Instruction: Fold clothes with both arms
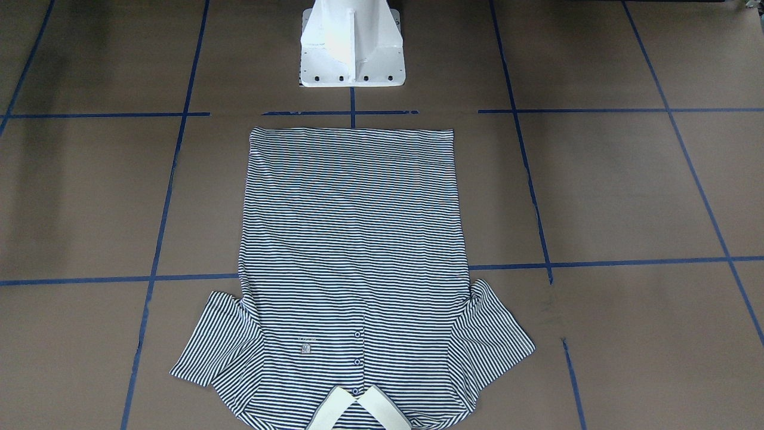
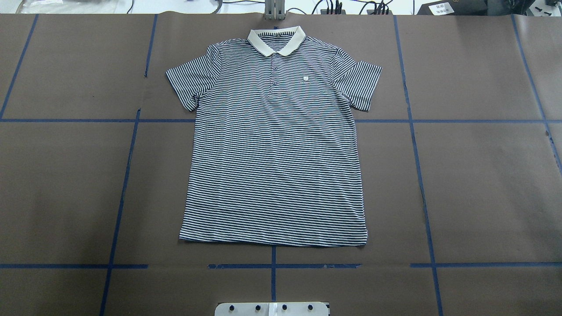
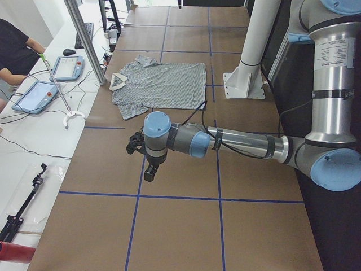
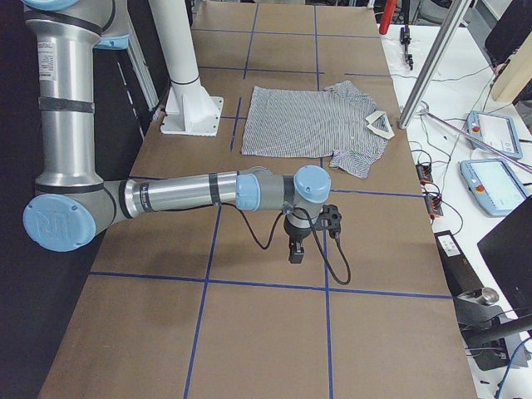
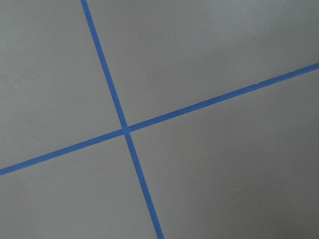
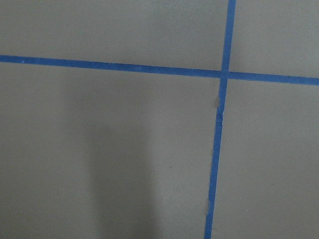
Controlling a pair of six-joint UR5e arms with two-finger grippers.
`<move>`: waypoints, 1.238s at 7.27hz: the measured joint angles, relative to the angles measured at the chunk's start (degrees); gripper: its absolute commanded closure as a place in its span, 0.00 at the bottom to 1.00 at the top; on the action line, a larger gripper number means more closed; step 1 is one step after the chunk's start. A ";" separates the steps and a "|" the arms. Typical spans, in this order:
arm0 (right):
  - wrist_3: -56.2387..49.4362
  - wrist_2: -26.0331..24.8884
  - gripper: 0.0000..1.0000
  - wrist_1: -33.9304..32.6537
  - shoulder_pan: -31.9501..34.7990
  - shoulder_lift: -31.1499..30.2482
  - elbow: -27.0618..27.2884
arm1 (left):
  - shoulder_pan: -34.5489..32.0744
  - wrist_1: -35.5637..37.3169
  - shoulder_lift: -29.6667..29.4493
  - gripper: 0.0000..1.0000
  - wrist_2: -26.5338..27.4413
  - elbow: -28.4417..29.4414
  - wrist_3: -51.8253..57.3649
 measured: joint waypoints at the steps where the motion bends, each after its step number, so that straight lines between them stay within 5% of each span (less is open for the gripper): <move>1: -0.11 0.91 0.00 0.14 0.26 0.02 0.15 | -0.01 0.33 -0.04 0.00 0.00 -0.04 0.05; 7: 0.47 2.35 0.00 1.13 -0.11 0.39 2.19 | 0.03 -0.54 0.00 0.00 0.06 -3.80 -0.93; 9: 4.78 2.53 0.00 9.69 -3.30 1.38 1.55 | 0.20 -3.11 0.43 0.00 -0.46 -3.85 -0.71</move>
